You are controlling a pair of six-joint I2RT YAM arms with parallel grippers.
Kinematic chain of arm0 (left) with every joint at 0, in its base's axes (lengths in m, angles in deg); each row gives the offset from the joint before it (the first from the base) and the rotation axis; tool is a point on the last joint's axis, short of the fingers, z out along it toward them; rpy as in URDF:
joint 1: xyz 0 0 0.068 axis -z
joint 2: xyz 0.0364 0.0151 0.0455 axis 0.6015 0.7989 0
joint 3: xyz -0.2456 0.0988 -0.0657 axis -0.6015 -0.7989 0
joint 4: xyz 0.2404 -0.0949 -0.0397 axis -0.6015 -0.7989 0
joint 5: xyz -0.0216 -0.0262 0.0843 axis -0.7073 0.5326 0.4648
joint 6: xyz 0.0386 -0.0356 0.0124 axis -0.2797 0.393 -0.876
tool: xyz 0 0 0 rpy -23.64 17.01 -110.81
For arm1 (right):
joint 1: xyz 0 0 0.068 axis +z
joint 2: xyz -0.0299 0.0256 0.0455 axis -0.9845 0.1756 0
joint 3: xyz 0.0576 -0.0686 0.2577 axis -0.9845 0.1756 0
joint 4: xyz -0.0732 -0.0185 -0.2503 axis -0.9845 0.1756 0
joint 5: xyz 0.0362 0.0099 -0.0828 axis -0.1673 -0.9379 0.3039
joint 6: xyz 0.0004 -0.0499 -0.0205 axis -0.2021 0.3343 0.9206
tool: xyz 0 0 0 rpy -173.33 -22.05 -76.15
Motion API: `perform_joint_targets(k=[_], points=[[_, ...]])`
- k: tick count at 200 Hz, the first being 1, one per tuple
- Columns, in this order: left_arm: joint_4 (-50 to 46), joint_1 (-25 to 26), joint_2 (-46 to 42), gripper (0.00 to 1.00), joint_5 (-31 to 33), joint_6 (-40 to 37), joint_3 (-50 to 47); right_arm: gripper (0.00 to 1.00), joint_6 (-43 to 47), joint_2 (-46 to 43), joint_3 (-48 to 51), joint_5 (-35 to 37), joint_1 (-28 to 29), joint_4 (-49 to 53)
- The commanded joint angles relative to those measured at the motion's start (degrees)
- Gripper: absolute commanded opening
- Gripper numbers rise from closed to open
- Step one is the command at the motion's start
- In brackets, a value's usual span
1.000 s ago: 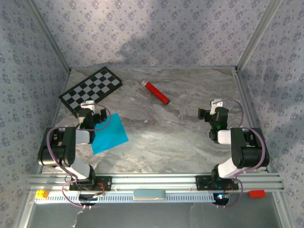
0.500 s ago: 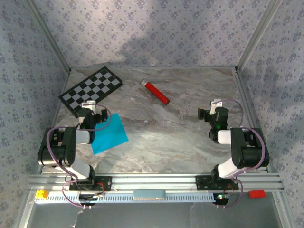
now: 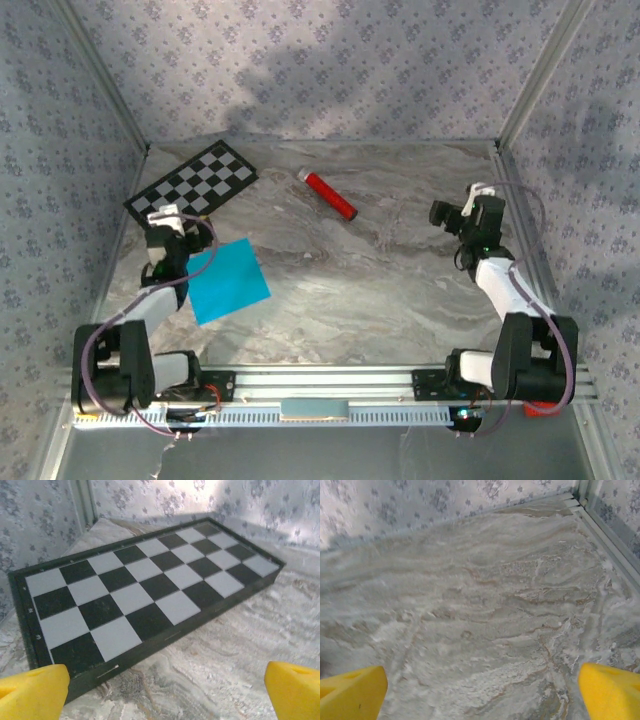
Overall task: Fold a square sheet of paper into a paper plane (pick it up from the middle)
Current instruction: Move the square sheet of paper to the center of the table.
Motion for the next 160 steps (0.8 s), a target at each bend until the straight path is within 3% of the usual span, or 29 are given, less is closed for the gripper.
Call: perform_joint_targets(k=[1, 21, 39, 71, 92, 160], points=[[-20.7, -0.1, -4.7, 1.00, 1.4, 12.0, 5.6, 1.00, -11.6, 1.0, -6.7, -10.6, -1.9, 22.1], [-40.2, -0.5, -6.7, 1.00, 4.9, 27.2, 11.2, 0.99, -12.2, 3.2, -7.8, -22.4, -2.0, 23.5], [-44.5, -1.6, -6.6, 1.00, -10.4, 24.1, 12.2, 0.98, -15.0, 2.4, -5.6, -27.0, -0.6, 21.0], [-48.1, -1.5, -5.0, 1.00, -21.3, 26.1, 9.6, 1.00, -15.4, 1.9, -4.5, -27.1, 5.2, 22.6], [-48.3, -1.4, -4.2, 1.00, -23.3, 26.0, 8.1, 1.00, -16.4, 2.0, -3.5, -25.5, 8.9, 22.2], [-48.4, 3.0, 3.6, 1.00, -21.3, 25.2, 7.8, 0.99, -20.8, 4.6, -3.0, -21.2, 18.1, 19.2]])
